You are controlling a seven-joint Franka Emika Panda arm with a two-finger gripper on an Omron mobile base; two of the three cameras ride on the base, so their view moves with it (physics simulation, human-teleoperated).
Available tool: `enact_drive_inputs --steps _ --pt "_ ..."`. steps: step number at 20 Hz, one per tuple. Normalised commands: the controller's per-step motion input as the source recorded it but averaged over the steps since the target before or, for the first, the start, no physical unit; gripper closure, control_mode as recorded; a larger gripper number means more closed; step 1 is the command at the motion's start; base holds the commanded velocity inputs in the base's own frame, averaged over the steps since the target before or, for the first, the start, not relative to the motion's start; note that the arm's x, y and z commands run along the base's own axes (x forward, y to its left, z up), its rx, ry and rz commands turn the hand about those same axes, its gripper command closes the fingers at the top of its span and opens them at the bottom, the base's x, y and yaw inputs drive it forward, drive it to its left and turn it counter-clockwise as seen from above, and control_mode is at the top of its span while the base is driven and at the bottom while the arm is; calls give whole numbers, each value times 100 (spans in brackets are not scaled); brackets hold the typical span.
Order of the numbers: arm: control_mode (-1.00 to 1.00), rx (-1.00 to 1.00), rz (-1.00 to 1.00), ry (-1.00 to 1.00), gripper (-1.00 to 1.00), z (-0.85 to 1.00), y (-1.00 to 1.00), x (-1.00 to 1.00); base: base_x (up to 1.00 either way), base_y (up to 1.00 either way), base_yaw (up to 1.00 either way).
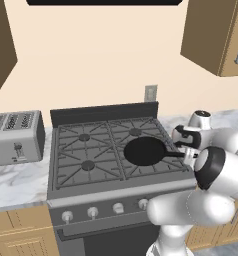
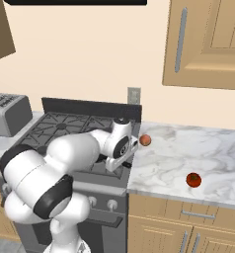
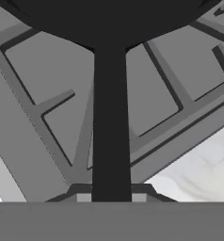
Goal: Place the pan on the front right burner on the stove. Then place the tomato and the onion in the pan and turn on the front right burner.
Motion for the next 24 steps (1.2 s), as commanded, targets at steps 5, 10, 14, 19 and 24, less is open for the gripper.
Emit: enact_drive_inputs --steps 5,10,14,19,24 --pt "-100 -2 0 0 100 -10 0 8 0 0 0" --pt "-100 0 0 0 100 0 0 0 0 0 0" --pt "-100 0 0 0 -100 0 0 0 0 0 0" --pt "-100 0 0 0 -100 0 0 0 0 0 0" --pt "-100 0 0 0 -100 0 0 0 0 0 0"
